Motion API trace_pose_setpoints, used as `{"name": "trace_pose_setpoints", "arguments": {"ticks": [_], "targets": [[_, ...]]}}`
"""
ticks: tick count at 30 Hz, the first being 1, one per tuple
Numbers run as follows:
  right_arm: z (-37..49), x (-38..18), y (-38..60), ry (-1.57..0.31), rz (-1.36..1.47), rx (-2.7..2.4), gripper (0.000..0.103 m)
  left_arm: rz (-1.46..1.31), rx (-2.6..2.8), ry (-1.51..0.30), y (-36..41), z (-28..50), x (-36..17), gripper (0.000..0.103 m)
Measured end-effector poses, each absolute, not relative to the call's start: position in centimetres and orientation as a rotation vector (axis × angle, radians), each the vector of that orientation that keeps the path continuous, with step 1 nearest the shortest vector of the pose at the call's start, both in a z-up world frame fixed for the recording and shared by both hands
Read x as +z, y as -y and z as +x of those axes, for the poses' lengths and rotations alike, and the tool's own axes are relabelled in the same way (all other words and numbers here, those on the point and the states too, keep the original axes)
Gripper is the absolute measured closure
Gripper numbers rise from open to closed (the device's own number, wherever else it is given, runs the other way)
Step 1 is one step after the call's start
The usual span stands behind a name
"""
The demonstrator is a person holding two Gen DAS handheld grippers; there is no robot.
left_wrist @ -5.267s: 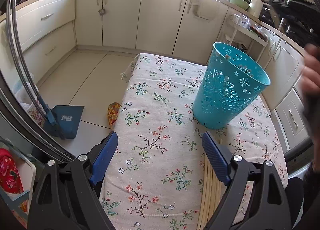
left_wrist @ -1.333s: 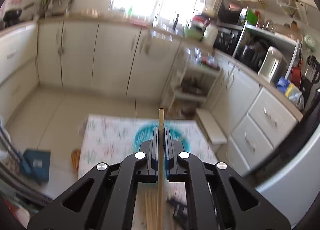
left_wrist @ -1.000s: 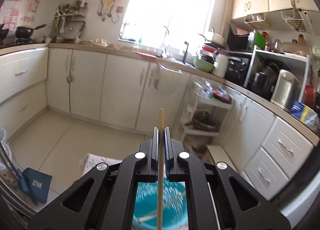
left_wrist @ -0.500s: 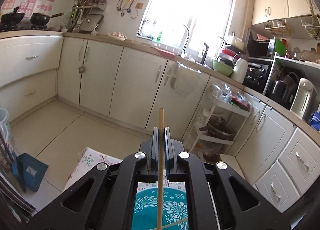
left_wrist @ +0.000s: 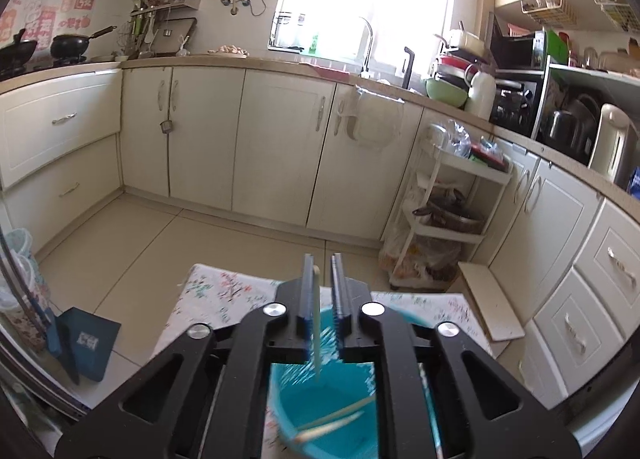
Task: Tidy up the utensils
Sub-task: 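Lift the chopstick with the left gripper and drop it into the basket, then grasp a loose chopstick with the right gripper and lift it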
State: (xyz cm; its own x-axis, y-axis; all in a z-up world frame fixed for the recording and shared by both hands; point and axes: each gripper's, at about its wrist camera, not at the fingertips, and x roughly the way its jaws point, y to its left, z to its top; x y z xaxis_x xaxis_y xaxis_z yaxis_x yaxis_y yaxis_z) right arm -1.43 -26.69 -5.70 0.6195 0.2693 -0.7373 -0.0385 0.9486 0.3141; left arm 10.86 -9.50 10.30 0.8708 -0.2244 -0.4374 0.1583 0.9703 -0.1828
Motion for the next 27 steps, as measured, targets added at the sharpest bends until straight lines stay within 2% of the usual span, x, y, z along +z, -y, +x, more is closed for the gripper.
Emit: {"name": "trace_pose_setpoints", "arguments": {"ticks": [1, 3, 7, 9, 12, 19, 22, 24, 27], "targets": [[-1.4, -5.7, 26.7, -0.888, 0.28, 0.18, 0.079, -0.135, -0.191, -0.474, 8.8, 10.1, 10.3, 0.08], [-1.4, -5.7, 26.7, -0.888, 0.281, 0.18, 0.079, -0.132, -0.176, -0.464, 7.6, 8.9, 10.5, 0.053], [-1.4, -5.7, 26.6, -0.888, 0.281, 0.18, 0.078, -0.109, -0.152, -0.434, 4.8, 6.0, 10.7, 0.04], [-1.5, -5.8, 26.7, -0.888, 0.282, 0.18, 0.078, -0.102, -0.12, -0.424, 2.9, 4.3, 10.1, 0.029], [-1.6, -5.7, 26.3, -0.888, 0.271, 0.17, 0.078, -0.081, -0.089, -0.465, 0.9, 3.2, 7.9, 0.025], [-1.7, -5.4, 22.8, -0.912, 0.029, 0.059, 0.079, -0.046, -0.047, -0.714, -0.8, 5.1, -0.6, 0.024], [-1.8, -5.4, 22.5, -0.92, 0.021, 0.031, 0.079, -0.034, -0.058, -0.801, -0.2, 6.0, -3.2, 0.024], [-1.7, -5.5, 22.6, -0.919, 0.008, 0.034, 0.092, -0.024, -0.064, -0.832, 0.3, 6.1, -4.6, 0.024], [-1.7, -5.4, 23.4, -0.94, 0.054, 0.054, 0.097, 0.004, -0.08, -0.846, 0.9, 6.1, -4.8, 0.022]]}}
